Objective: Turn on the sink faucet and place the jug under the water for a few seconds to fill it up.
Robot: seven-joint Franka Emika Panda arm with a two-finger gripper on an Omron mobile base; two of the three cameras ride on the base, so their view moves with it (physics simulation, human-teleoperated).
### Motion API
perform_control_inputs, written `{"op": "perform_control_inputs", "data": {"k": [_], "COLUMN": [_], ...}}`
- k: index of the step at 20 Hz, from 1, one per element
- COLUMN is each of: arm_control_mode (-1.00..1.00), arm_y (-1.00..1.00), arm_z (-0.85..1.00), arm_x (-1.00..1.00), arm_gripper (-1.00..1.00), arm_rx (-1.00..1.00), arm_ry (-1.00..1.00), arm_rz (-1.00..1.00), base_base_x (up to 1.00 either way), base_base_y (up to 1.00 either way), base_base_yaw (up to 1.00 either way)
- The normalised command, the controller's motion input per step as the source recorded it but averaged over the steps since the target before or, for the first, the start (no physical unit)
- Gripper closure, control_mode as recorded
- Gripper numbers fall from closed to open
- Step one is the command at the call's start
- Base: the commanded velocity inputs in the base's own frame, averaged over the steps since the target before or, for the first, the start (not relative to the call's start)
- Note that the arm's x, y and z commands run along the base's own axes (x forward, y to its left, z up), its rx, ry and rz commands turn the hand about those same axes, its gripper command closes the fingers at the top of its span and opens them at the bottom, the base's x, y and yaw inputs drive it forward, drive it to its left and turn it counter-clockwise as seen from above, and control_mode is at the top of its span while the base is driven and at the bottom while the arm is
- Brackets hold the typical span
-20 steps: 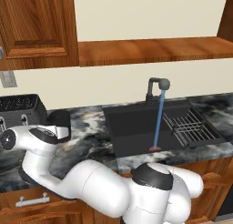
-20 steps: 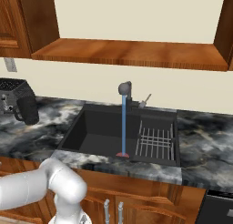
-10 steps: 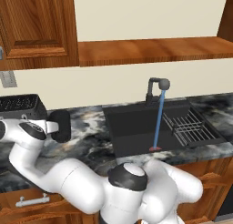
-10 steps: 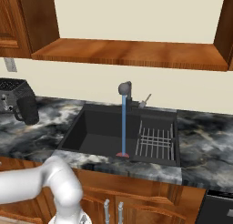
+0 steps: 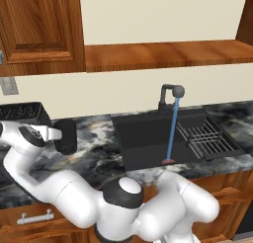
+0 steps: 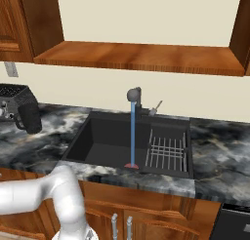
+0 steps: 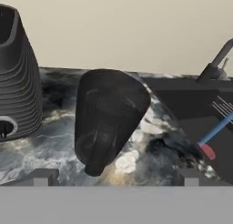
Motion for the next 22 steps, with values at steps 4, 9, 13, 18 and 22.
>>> {"op": "perform_control_inputs", "data": {"k": [4, 9, 13, 18, 22], "arm_control_mode": [-1.00, -1.00, -1.00, -1.00, -1.00], "arm_y": [0.00, 0.00, 0.00, -0.04, -0.07], "arm_z": [-0.22, -0.10, 0.00, -0.03, -0.09], "arm_x": [0.09, 0.17, 0.28, 0.31, 0.19], "arm_gripper": [-1.00, -1.00, -1.00, -1.00, -1.00], "arm_rx": [0.11, 0.10, 0.06, 0.04, 0.03], "arm_ry": [0.07, 0.05, 0.03, 0.01, 0.00], "arm_rz": [-0.12, -0.09, -0.03, 0.00, 0.00], "base_base_x": [0.00, 0.00, 0.00, 0.00, 0.00], "base_base_y": [0.00, 0.00, 0.00, 0.00, 0.00], "base_base_yaw": [0.00, 0.00, 0.00, 0.00, 0.00]}}
